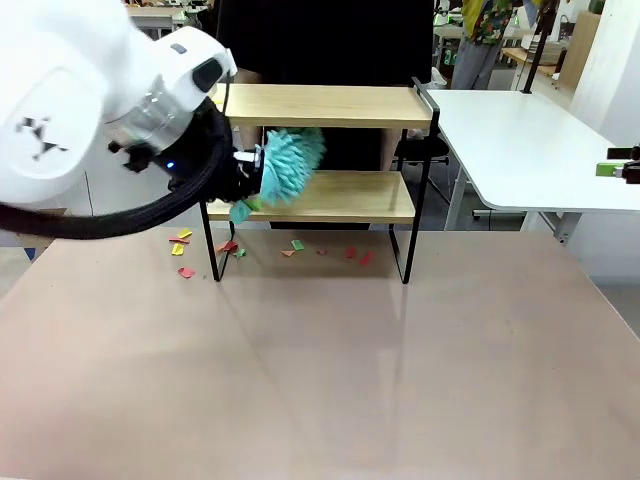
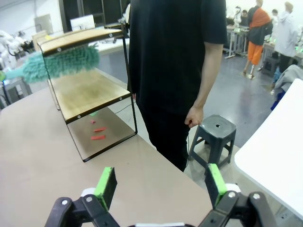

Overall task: Clean the shelf.
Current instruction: Clean the specific section of the Shelf indicated by the human with the Duster.

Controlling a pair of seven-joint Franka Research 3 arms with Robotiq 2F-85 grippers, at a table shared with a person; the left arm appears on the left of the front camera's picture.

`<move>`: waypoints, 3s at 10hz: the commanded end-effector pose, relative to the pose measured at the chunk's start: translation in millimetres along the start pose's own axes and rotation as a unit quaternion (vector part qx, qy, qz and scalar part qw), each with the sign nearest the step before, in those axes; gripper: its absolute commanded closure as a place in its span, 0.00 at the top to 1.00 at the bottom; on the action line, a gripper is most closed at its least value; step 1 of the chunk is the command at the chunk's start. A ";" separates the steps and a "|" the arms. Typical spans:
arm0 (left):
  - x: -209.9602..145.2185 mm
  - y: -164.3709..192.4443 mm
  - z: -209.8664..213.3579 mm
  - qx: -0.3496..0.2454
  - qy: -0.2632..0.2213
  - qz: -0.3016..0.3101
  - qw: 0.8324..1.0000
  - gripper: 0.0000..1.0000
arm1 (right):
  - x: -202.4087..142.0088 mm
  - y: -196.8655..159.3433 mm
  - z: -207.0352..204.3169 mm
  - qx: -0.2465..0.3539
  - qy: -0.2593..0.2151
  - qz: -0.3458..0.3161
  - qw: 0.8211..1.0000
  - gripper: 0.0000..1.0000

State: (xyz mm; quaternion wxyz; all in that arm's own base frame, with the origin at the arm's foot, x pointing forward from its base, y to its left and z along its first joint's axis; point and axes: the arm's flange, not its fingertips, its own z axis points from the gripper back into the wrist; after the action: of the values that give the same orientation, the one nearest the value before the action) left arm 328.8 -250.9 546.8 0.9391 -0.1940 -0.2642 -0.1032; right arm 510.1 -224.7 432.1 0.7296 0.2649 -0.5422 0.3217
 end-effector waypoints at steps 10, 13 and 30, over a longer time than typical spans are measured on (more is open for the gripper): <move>-6.7 105.7 116.9 -0.207 0.300 -0.167 0.916 0.13 | 2.6 0.8 -1.5 0.001 -0.001 0.002 1.000 1.00; 2.1 111.4 113.0 -0.122 0.411 -0.190 0.883 0.13 | 2.6 0.8 -1.5 0.001 -0.001 0.002 1.000 1.00; -4.3 112.2 100.4 -0.109 0.429 -0.185 0.877 0.13 | 2.6 0.8 -1.5 0.001 -0.001 0.002 1.000 1.00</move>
State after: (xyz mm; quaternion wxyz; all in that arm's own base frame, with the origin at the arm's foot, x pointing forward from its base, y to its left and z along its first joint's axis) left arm 316.5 -108.6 587.7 0.8965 -0.1677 0.1487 -0.3821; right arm 510.2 -224.7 432.1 0.7296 0.2649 -0.5422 0.3218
